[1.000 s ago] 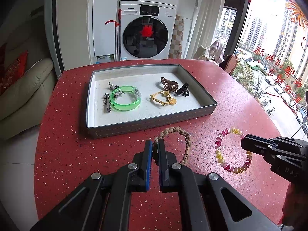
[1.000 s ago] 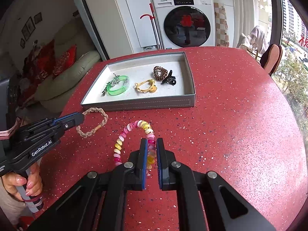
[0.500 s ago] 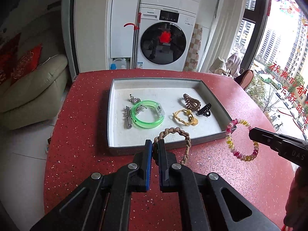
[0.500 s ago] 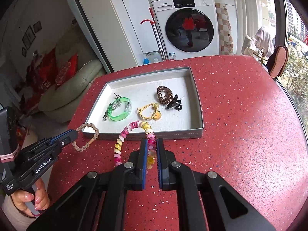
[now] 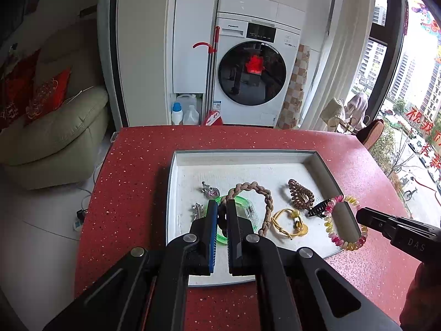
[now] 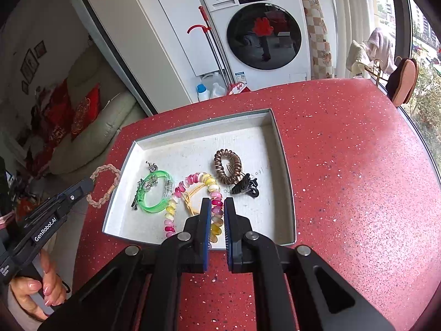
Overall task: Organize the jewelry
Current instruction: 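Carry the braided bracelet and beaded bracelet into the tray with both tools, then open both tools to release the two bracelets in the tray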
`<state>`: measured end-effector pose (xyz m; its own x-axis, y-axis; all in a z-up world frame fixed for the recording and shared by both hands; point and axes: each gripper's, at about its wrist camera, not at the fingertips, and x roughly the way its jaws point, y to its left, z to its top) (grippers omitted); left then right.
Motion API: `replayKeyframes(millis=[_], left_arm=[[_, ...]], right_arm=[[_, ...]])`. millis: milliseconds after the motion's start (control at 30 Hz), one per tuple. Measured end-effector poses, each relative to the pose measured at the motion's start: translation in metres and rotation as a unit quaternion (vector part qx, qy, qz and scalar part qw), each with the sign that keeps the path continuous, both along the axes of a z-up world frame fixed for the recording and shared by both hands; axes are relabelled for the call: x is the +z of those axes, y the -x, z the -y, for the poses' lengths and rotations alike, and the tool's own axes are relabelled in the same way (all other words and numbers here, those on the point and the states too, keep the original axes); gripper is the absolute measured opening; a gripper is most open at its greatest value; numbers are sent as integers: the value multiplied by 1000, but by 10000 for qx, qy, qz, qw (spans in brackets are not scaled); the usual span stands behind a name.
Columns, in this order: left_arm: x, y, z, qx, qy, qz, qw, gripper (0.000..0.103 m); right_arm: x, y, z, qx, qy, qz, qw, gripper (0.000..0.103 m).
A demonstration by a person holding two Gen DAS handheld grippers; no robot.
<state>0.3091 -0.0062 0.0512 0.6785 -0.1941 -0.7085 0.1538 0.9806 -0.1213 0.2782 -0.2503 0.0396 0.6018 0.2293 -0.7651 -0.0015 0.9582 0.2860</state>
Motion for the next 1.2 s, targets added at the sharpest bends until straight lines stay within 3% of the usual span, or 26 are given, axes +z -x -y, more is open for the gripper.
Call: replayKeyframes(millis=[467,767,1100,1200], left_arm=[[-64,-19,19,68,-423,-477,9979,24],[-83,-20,28,60,-692,-561,9960,24],[-83,-16,32,57,-822,-466,9955,24],[-81,-14,31,81,-805,-437,9958,24]], right_arm=[[-50,-28,13,-370,-15,-409,9985,10],[-60,-30,7,-340,291,-418,9981,10],[-66,-28,4,-264,442,-512,9974,10],[-62,-27,4,-249,376,-488,9978,18]])
